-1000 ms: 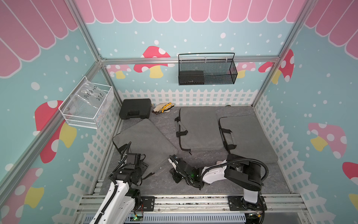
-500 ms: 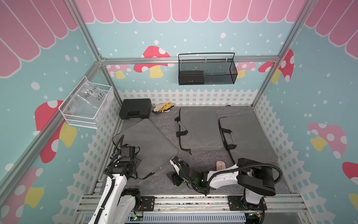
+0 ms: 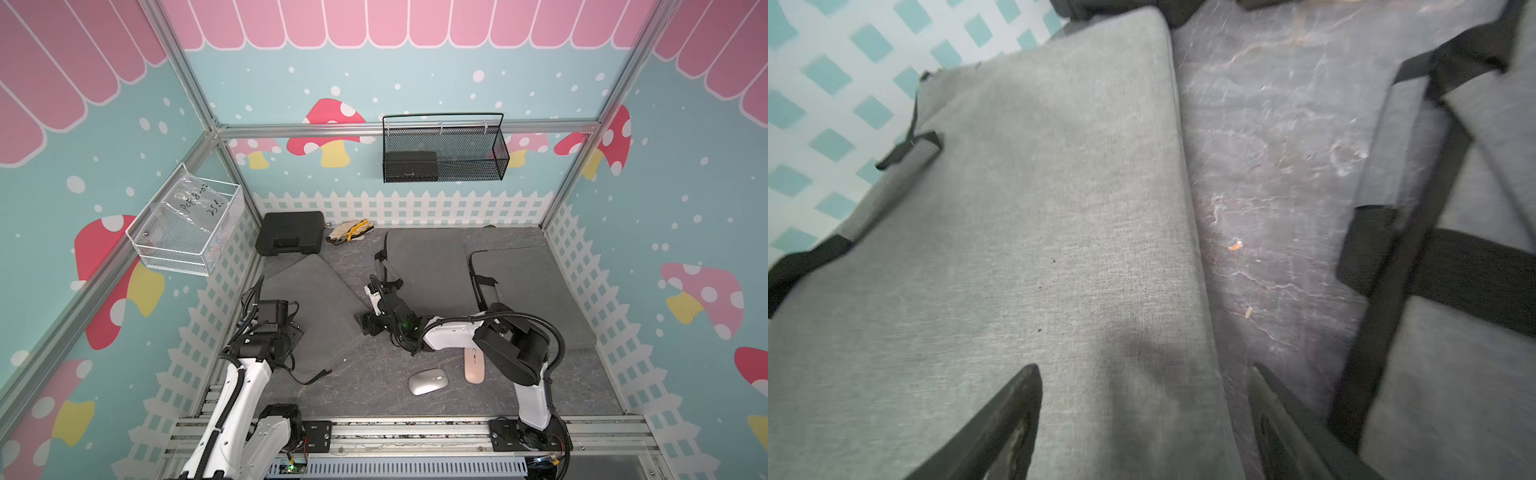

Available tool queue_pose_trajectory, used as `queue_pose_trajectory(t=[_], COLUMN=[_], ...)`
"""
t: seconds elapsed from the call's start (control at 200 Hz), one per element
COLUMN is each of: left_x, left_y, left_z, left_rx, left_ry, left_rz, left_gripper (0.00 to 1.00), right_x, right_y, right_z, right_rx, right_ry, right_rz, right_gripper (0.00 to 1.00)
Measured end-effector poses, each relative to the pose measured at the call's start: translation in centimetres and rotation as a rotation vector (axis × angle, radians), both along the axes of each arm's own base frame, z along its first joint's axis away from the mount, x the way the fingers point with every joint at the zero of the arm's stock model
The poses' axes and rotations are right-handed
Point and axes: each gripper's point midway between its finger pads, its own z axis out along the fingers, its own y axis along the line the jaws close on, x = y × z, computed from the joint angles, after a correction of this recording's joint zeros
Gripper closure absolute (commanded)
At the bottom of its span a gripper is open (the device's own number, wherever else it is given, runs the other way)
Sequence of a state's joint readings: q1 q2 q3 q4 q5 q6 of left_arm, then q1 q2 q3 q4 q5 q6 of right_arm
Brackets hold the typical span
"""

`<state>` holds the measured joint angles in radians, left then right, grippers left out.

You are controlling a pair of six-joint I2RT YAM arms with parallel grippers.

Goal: Put the mouse into the laptop bag
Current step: Adjust the zippered laptop bag at the center of the board.

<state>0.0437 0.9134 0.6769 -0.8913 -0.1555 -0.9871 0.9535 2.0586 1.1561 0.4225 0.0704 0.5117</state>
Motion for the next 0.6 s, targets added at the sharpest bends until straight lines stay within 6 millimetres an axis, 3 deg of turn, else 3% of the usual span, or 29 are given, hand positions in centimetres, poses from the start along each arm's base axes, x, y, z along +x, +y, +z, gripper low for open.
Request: queue_pose_trajectory(t=[0.07, 0.12, 0.27, 0.36, 0.495, 0.6], left_x=[0.4, 0.7, 1.6, 2.1, 2.4, 2.7], left_y=[-0.1, -0.2, -0.4, -0.5, -0.4, -0.4], left_z=[-0.9, -1.4, -2.5, -3.1, -4.1, -4.3], left_rx=[-0.011, -0.017, -0.029, -0.036, -0.029, -0.002], left_ry=[0.035, 0.054, 0.094, 0.106, 0.139, 0.160], left_rz=[-0.004, -0.007, -0.015, -0.021, -0.026, -0.040], left_gripper=[0.16, 0.16, 0.16, 0.16, 0.16, 0.16], right_x=[0.1, 0.3, 0.7, 0.6, -1.9, -4.5], right_y=[0.4, 0.9, 1.0, 0.6, -0.4, -1.1], right_z=[-1.9, -1.8, -1.5, -1.3, -1.4, -1.5], right_rx=[-0.026, -0.013, -0.010, 0.009, 0.028, 0.026], right_ry=[0.032, 0.036, 0.038, 0.041, 0.045, 0.042], right_rz=[0.017, 0.031, 0.034, 0.025, 0.033, 0.020], right_gripper=[0.25, 0.30, 0.67, 0.83, 0.95, 0.98])
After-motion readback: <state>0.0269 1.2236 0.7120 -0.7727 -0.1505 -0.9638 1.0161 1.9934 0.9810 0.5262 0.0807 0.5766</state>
